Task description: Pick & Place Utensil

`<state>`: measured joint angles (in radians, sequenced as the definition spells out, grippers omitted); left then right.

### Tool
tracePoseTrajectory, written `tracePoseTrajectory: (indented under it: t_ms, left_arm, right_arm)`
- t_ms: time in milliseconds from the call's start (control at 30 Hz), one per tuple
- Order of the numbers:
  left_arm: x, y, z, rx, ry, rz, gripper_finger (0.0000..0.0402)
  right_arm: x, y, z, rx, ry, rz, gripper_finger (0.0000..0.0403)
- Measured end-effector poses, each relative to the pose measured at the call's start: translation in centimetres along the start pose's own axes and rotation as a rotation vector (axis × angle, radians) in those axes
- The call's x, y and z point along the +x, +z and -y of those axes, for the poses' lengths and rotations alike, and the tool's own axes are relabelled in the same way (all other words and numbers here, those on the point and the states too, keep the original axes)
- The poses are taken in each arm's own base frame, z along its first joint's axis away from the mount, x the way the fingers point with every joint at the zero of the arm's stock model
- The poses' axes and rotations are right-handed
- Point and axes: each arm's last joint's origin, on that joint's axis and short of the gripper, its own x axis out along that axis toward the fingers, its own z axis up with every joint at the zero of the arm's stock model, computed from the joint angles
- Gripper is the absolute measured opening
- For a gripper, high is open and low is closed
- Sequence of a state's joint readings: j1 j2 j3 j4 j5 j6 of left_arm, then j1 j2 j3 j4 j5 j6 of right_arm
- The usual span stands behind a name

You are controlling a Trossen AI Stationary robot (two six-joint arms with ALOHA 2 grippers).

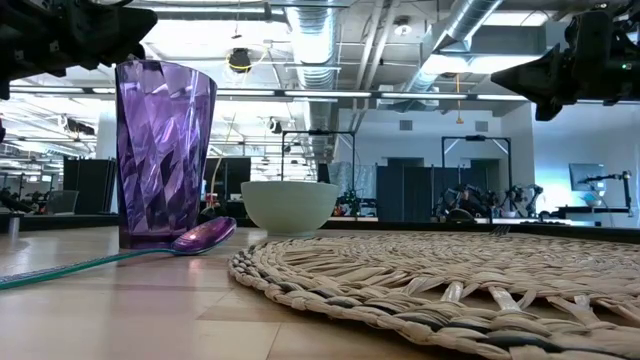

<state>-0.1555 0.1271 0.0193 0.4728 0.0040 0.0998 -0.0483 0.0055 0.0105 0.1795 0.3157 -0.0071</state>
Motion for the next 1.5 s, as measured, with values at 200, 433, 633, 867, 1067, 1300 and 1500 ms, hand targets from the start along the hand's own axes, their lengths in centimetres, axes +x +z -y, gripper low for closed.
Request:
tracePoseTrajectory:
  t_ms: [200, 433, 633, 867, 1067, 1300, 1500]
  left_arm:
    - [0.0, 0.0, 0.0, 0.0, 0.0, 0.0, 0.0006]
    - [0.0, 0.0, 0.0, 0.0, 0.0, 0.0, 0.0006]
    - [-0.1, 1.0, -0.3, -0.004, 0.084, 0.098, 0.0006]
    - [-0.2, 1.6, -0.4, -0.013, 0.09, 0.161, 0.0006]
    - [-0.2, 1.8, -0.4, -0.009, 0.093, 0.186, 0.0006]
    - [0.0, 4.2, -0.9, -0.024, 0.188, 0.271, 0.0006]
    - [2.8, 5.9, -1.3, 0.002, 0.247, 0.088, 0.0014]
  right_arm:
    - [0.0, 0.0, 0.0, 0.0, 0.0, 0.0, 0.0001]
    - [0.0, 0.0, 0.0, 0.0, 0.0, 0.001, 0.0001]
    - [0.0, 0.0, 0.0, 0.0, 0.0, 0.0, 0.0001]
    - [0.0, 0.0, 0.0, 0.047, 0.003, 0.001, 0.0001]
    - [0.0, 0.0, -0.2, 0.446, 0.019, -0.004, 0.0001]
    - [0.0, 1.2, 0.4, 0.276, -0.053, 0.127, 0.0001]
    - [-0.1, 2.8, 0.8, 0.176, -0.077, 0.29, 0.0008]
